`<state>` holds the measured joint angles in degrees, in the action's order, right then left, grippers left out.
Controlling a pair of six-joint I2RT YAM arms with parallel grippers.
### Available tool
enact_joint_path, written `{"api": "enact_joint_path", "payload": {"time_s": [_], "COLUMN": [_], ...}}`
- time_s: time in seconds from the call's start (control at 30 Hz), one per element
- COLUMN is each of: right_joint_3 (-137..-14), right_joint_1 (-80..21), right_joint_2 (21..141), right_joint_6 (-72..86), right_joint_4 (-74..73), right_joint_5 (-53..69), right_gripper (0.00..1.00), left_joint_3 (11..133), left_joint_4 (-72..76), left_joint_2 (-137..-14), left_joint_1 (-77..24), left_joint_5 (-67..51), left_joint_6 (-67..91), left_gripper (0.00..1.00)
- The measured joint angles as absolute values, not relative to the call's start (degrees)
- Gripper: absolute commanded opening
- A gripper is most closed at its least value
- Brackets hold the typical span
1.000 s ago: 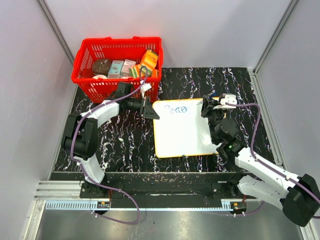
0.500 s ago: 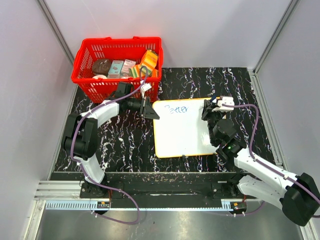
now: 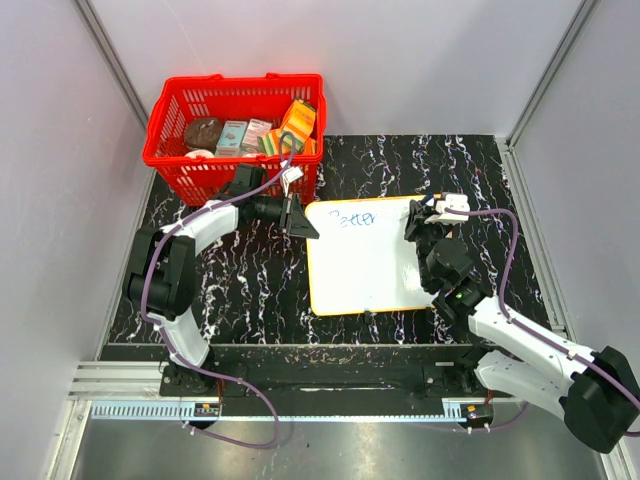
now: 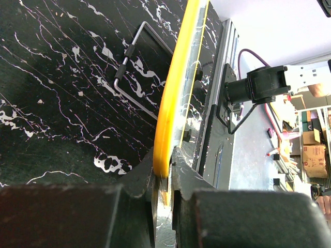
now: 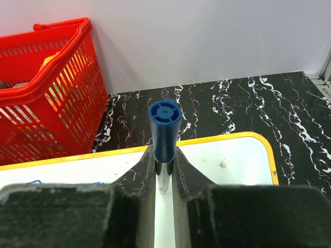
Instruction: Write a sentence on the whiteboard
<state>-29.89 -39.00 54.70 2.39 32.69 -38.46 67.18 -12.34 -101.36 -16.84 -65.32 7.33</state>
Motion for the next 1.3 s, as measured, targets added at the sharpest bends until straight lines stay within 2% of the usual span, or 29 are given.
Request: {"api": "enact_joint_path", "payload": {"time_s": [1.3], "right_joint_3": [-30.7], "right_joint_1": [-37.8], "right_joint_2": [57.3], "right_joint_6": [5.3], "right_joint_4": [31.7], "right_joint_5": [-33.8], "right_gripper": [0.00], "left_joint_3": [67.2], "left_joint_4": [-12.6], "left_joint_2": [-101.4], "left_joint_1": [-16.9], "left_joint_5": [-65.2], "left_joint_6": [7.4], "left_gripper": [0.00]}}
